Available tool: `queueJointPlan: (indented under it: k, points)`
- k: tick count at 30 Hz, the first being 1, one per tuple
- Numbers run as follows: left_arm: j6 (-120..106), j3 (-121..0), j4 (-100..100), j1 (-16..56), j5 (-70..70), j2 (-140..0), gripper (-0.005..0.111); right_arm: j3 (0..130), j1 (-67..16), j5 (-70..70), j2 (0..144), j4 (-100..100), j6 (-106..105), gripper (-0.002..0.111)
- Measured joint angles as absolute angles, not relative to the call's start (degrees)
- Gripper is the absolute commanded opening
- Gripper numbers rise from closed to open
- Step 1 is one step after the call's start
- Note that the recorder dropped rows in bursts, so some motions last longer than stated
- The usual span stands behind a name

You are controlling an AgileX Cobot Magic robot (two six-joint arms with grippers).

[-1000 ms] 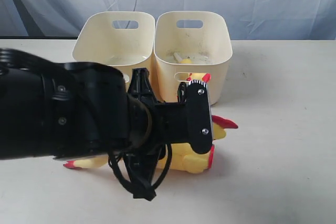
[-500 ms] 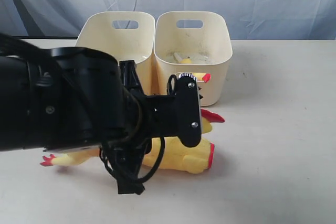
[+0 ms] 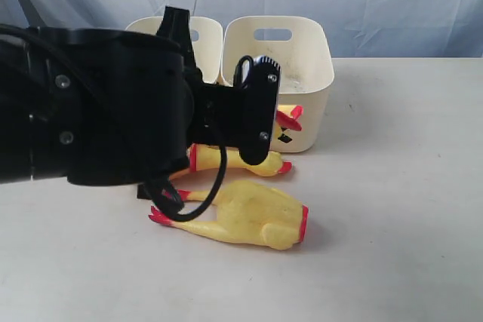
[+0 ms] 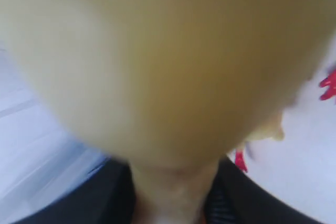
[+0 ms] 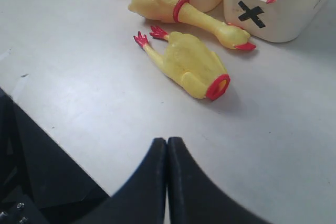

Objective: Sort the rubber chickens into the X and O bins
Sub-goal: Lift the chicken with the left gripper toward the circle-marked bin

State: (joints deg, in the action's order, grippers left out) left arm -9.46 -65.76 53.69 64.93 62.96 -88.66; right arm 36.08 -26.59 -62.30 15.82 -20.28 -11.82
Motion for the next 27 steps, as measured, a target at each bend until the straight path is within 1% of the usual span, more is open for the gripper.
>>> queueJointPlan:
  k: [5,10,16,17,21,27]
  points:
    - [-13.27,-67.05,56.62,64.93,65.59,-88.66,0.0,36.08,-26.59,-62.3,15.82,-20.28,-11.82,-0.001]
    - [-14.16,-67.26,62.05,64.93,64.46,-88.66,0.0,36.08,-26.59,-62.3,15.82,-20.28,-11.82,-0.001]
    - [-9.45,-67.29,67.04,62.65,46.91,-88.66,0.0,36.08,-26.59,-62.3,15.82,-20.28,-11.82,-0.001]
    - [-6.87,-67.29,68.76,60.85,42.69,-88.66,0.0,36.08,-26.59,-62.3,15.82,-20.28,-11.82,-0.001]
    - [0.0,-67.29,73.13,55.11,33.18,-88.66,0.0,36.08,-26.59,-62.3,15.82,-20.28,-11.82,-0.001]
    - [6.58,-66.79,74.83,46.38,19.14,-88.66,0.0,36.08,-26.59,-62.3,15.82,-20.28,-11.82,-0.001]
